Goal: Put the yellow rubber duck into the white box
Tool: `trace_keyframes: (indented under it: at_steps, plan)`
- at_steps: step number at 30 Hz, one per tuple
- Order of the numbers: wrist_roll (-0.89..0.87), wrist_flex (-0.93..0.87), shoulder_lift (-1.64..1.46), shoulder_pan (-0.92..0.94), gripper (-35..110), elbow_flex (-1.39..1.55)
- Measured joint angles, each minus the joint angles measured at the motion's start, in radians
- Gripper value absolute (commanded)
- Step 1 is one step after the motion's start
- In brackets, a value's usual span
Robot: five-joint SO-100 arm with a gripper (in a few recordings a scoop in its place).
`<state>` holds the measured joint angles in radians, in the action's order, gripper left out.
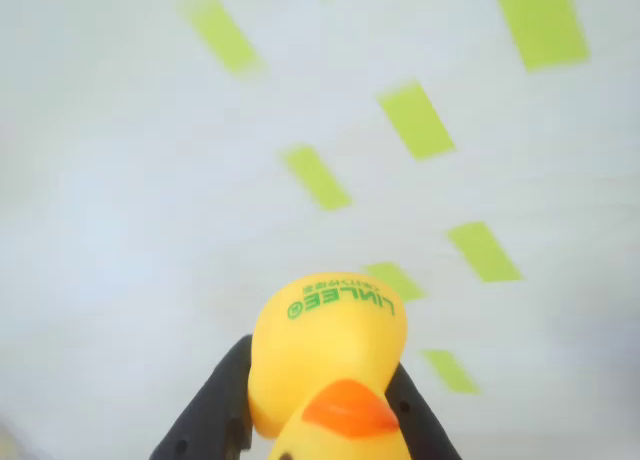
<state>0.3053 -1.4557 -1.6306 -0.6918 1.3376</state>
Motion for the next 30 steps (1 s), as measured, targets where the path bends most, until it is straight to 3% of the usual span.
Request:
trace_keyframes:
  at_steps: [12,21,30]
  plan:
    - [-0.069,0.035,-0.561,0.456,0,0.018]
    - [-0.087,0.273,-0.873,0.954,0,0.337]
    - [-0.087,0.572,-1.045,1.296,0,0.749]
